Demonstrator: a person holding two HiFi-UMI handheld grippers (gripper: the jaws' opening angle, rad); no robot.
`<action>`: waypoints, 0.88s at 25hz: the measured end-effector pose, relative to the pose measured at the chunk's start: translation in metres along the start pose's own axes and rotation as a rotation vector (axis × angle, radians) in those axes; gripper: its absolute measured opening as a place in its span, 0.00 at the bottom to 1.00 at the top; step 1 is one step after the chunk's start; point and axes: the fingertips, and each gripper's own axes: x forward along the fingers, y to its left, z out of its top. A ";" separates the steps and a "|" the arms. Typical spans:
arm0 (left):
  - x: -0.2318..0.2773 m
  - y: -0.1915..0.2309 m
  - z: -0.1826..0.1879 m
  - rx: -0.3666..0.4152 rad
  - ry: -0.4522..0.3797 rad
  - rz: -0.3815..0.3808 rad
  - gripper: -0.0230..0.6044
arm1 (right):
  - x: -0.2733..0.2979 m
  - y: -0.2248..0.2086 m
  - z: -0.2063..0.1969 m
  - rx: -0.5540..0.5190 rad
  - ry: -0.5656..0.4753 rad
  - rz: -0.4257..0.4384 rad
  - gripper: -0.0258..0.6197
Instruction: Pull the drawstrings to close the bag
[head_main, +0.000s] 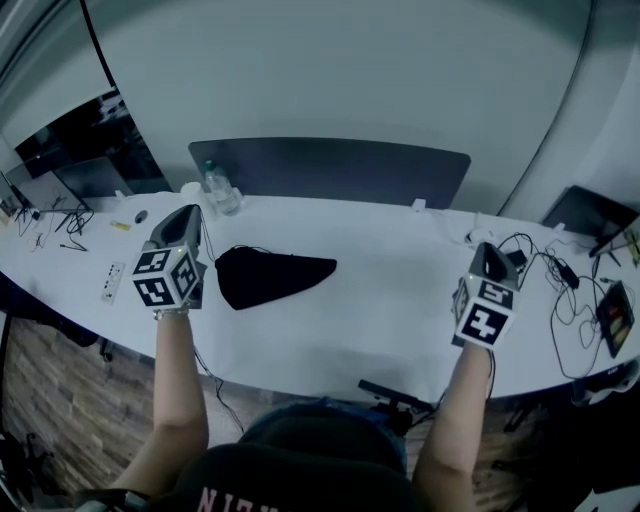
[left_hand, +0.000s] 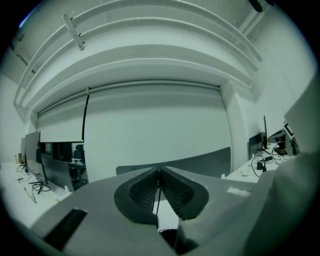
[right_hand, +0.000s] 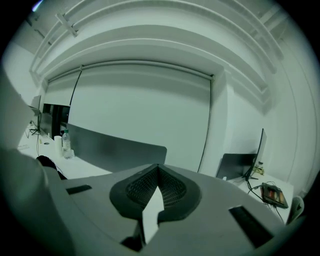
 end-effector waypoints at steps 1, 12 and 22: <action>-0.001 -0.007 0.007 0.009 -0.016 -0.013 0.06 | -0.002 0.007 0.007 -0.007 -0.018 0.017 0.03; -0.023 -0.060 0.072 0.082 -0.185 -0.075 0.06 | -0.041 0.069 0.067 -0.072 -0.180 0.154 0.03; -0.046 -0.100 0.104 0.105 -0.324 -0.114 0.06 | -0.079 0.114 0.109 -0.129 -0.340 0.250 0.03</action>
